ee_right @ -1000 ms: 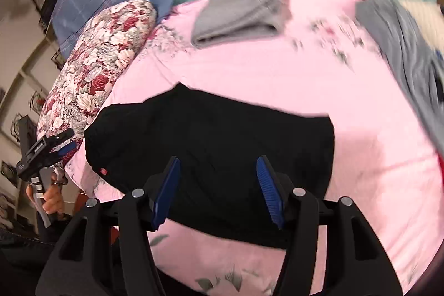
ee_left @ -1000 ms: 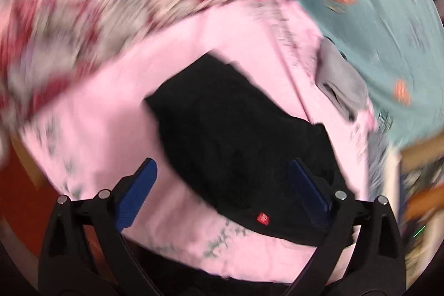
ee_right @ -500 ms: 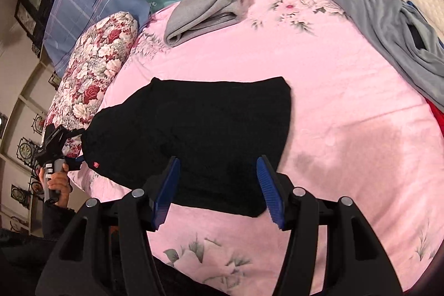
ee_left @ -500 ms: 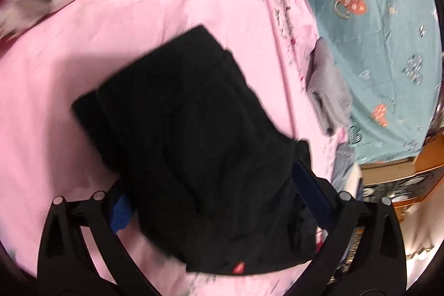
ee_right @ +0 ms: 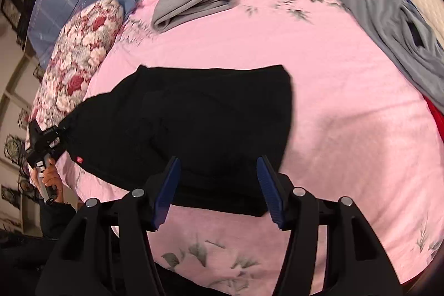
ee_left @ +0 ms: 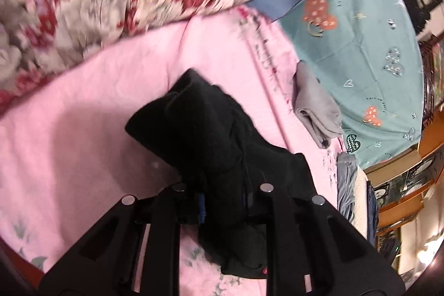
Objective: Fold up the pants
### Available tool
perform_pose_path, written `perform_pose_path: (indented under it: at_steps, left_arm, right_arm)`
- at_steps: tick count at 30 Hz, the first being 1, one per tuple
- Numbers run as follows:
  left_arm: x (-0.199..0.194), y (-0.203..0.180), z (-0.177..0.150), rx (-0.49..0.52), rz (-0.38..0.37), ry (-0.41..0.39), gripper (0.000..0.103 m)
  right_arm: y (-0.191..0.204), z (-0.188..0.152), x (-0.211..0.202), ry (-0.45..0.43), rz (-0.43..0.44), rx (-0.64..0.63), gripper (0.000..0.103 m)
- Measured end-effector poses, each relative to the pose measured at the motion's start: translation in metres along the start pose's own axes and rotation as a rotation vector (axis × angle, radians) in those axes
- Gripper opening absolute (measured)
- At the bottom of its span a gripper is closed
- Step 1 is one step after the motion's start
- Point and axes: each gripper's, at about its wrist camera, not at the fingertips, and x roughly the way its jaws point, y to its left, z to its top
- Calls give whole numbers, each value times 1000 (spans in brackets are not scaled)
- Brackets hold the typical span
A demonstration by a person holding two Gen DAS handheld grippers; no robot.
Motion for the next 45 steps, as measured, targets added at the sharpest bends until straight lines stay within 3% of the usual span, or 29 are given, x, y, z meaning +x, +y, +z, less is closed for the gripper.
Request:
perform_pose_path:
  at_steps: [3,7,10,11,12,13,15,19,23,25,27,30,32,34,38,41,45]
  left_arm:
    - [-7,-10,0,23,-2,-22,18]
    - [-16,-33,2,94,-14,-22,18]
    - [-17,-52,3,158,16,-21,18]
    - [-16,-56,3,170,24,-20,18]
    - [-16,-59,3,180,32,-19,18]
    - [-15,-61,3,193,40,-20,18]
    - [-16,-67,1,224,55,-24,18]
    - [-15,-73,1,254,57,-22,18]
    - [-15,-77,1,264,69,-19,18]
    - [-17,-85,-1,281,76,-20,18]
    - [-19,-96,-5,314,89,-22,18]
    - [-19,-119,-15,376,106,-26,18]
    - [-17,-138,-23,420,105,-26,18]
    - [-13,-164,-37,480,81,-12,18]
    - [11,-229,-80,637,32,68,18]
    - [44,-286,-137,791,-18,169,18]
    - [88,-330,-211,952,-74,322,18]
  right_arm:
    - [30,16,21,56,8,-72,58]
    - [102,46,67,162,74,-212,58]
    - [149,63,99,187,114,-275,58]
    - [164,68,112,174,100,-296,57]
    - [178,72,125,165,72,-327,46]
    - [184,77,139,180,50,-347,29]
    - [187,80,160,231,52,-331,19]
    - [185,78,184,260,-11,-325,15]
    - [188,79,190,260,-19,-345,15]
    - [181,85,174,264,40,-291,15]
    - [166,97,139,174,74,-247,15]
    - [124,108,79,22,48,-152,22]
    - [108,108,63,-14,36,-113,27]
    - [66,99,27,-78,-12,-24,29]
    - [3,62,-14,-124,-41,91,29]
    - [-47,28,-38,-154,-51,179,29]
    - [-86,-9,-53,-198,-55,269,29]
